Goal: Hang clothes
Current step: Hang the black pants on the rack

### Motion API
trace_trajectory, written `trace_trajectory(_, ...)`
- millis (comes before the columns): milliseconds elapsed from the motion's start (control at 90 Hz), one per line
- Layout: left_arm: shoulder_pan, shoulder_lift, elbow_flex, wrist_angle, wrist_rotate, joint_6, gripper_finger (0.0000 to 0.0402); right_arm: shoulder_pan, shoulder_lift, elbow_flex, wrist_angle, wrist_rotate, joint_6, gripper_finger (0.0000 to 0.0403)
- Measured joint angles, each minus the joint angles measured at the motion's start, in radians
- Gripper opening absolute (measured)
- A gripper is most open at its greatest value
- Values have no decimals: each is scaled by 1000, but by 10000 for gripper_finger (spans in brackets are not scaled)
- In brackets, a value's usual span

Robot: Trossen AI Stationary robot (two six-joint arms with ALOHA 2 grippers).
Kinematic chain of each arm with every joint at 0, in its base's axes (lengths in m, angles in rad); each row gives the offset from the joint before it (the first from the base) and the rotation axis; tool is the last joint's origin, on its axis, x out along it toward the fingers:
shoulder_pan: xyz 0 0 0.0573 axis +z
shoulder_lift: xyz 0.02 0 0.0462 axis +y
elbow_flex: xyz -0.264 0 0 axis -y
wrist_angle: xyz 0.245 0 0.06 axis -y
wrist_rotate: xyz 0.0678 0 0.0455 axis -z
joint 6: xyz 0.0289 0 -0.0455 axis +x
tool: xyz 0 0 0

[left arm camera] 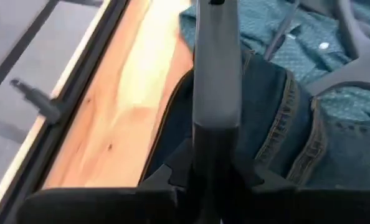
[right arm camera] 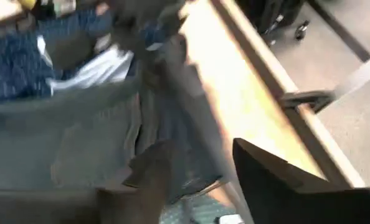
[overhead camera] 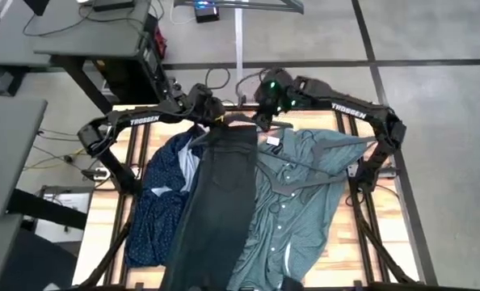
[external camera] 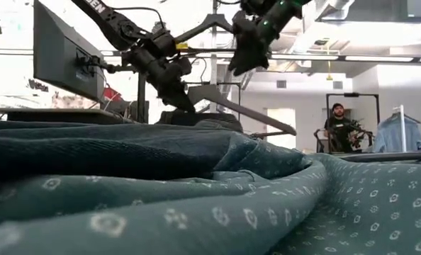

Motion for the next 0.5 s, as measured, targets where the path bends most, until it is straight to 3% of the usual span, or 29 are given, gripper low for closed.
trace_trajectory(122, 1, -3, 0, 4, 6, 12, 25, -96, -23, 6, -14, -10, -22, 207)
trace_trajectory(278, 0, -4, 9, -3, 18, 19, 25, -151, 8, 0, -96, -216, -58, 212)
trace_trajectory(367, 0, -4, 22, -5, 30, 19, 25, -151, 25, 3, -120, -234, -117, 208)
trace_trajectory(500, -6, -5, 41, -5, 49, 24, 25, -210, 80, 1, -100, -284, -64, 203)
